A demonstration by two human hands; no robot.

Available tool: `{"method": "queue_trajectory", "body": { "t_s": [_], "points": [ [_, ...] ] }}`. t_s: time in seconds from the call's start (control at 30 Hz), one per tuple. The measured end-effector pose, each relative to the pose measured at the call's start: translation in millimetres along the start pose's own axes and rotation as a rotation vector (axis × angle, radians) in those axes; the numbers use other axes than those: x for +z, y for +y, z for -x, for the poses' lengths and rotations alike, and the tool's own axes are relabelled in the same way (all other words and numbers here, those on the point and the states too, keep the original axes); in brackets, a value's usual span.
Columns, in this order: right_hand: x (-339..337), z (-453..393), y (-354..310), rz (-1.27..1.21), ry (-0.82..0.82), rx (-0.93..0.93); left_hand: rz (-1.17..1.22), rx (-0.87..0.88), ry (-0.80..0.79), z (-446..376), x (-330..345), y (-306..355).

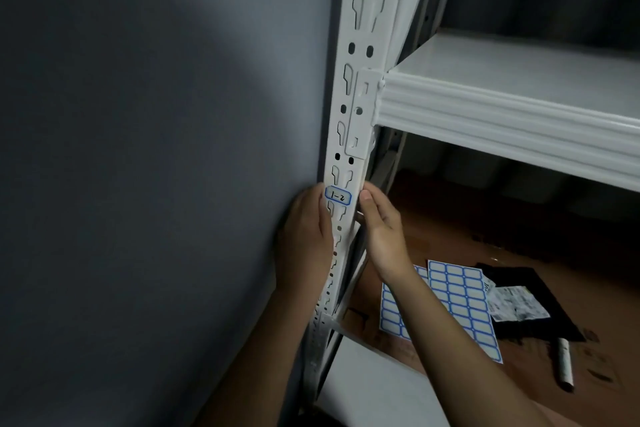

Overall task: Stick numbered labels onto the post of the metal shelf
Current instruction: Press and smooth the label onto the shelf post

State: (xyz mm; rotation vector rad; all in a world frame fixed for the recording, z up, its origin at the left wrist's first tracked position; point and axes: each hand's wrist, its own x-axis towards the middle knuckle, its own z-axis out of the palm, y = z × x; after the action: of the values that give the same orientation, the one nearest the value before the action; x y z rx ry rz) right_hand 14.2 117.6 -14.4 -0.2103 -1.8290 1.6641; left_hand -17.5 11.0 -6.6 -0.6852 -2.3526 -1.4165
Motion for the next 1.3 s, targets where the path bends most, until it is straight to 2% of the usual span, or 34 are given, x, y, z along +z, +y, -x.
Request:
{"method": "queue_trajectory", "body": {
  "t_s": [0.5,0.63,0.87,1.1,1.3],
  "points": [
    [1,-5,11,-0.116,-0.018,-0.006,-0.048,0.023,0.257,-3,19,2],
    [0,-9,13,-0.117,-0.03,0.013,-0.131,0.068,0.323,-6,22,5],
    [2,-11,16,-0.106,-0.097,0.086,-0.221,0.144,0.362,-8,27,-1],
    [9,-8,13,-0.107,-0.029,0.103,-0.361,0.251,0.384,-16,26,-6],
    [10,-8,7,-0.064,0.024,0.102,-0.363,0.212,0.359,-19,24,-2]
  ]
}}
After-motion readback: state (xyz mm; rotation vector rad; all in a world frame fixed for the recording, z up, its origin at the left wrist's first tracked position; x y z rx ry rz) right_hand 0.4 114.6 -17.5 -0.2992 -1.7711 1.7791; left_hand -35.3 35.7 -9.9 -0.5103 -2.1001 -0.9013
